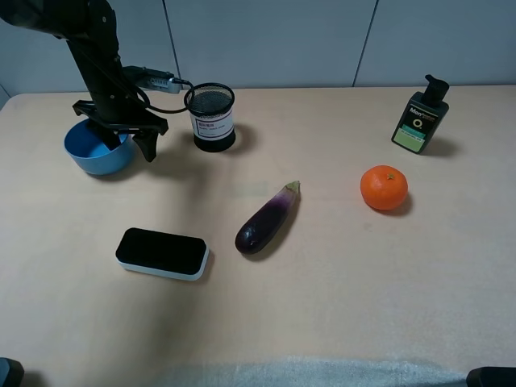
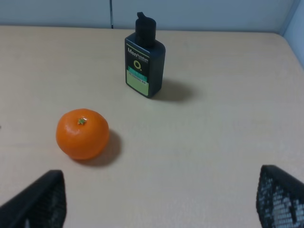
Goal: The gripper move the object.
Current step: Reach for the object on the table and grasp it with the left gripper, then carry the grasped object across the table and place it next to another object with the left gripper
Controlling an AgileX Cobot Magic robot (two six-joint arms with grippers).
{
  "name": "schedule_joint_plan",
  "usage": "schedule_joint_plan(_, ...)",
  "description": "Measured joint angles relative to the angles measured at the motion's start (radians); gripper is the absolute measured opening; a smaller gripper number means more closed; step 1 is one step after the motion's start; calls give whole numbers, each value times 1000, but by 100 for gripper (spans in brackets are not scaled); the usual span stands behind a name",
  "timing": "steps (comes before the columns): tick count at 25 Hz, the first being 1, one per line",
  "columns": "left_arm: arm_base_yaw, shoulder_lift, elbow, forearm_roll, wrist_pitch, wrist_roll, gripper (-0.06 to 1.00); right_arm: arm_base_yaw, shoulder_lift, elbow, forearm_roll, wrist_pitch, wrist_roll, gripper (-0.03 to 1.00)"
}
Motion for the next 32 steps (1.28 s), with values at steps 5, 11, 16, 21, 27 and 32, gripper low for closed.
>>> schedule_joint_plan(5,0,20,-1,5,0,-2,69,0,0,0,0,0,0,61)
schedule_joint_plan(11,0,42,-2,19,0,-2,69,0,0,0,0,0,0,61)
schedule_joint_plan(16,0,46,-5,23,2,-3,68,0,0,0,0,0,0,61)
schedule_joint_plan(21,0,46,-5,33,2,-6,54,0,0,0,0,0,0,61)
schedule_joint_plan(27,0,46,-5,33,2,-6,34,0,0,0,0,0,0,61)
schedule_joint_plan(32,0,48,-5,30,3,-6,21,0,0,0,0,0,0,61)
